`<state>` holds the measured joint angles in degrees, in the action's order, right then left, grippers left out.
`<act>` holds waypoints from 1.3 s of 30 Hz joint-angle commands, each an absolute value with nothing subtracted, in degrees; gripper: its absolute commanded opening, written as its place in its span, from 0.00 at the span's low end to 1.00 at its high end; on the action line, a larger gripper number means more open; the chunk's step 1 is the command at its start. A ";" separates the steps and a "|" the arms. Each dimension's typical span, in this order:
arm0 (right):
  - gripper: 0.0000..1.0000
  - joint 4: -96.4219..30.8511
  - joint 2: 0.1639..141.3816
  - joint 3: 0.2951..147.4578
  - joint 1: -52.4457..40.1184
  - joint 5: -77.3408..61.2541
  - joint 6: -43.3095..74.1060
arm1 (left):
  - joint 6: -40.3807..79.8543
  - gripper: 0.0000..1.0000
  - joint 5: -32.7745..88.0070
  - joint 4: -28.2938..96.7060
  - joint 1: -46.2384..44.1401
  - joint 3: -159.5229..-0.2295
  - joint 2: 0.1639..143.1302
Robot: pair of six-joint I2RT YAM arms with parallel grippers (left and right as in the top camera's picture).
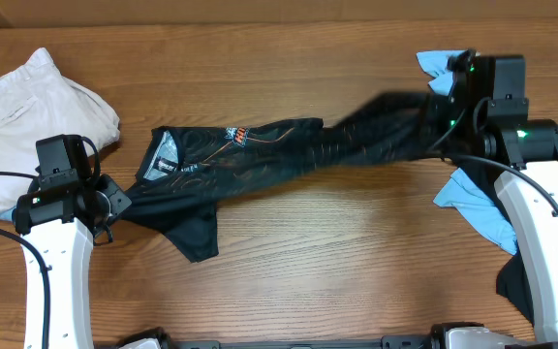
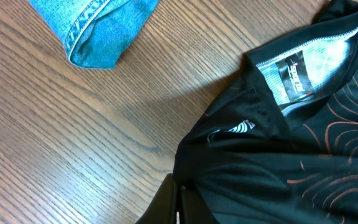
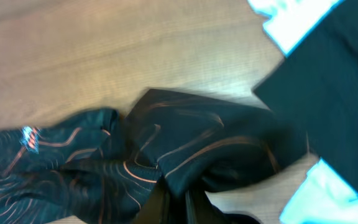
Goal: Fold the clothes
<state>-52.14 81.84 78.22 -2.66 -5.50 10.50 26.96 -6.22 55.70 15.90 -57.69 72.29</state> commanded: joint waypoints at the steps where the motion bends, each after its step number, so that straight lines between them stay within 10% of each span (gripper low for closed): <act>1: 0.06 -60.77 77.89 78.85 -2.55 -4.58 10.68 | 26.33 0.04 -6.39 55.44 16.12 -58.24 72.44; 20: 0.45 -64.25 93.69 77.58 -0.62 -0.03 11.94 | 26.13 0.04 -6.37 55.68 16.10 -58.24 72.44; 39: 0.54 -56.23 103.74 66.63 -0.69 -5.91 11.92 | 26.13 0.04 -5.91 55.46 16.10 -58.24 72.44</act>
<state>-57.80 103.77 68.31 -0.75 -4.45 11.77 26.79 -6.20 55.37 15.90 -57.69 72.29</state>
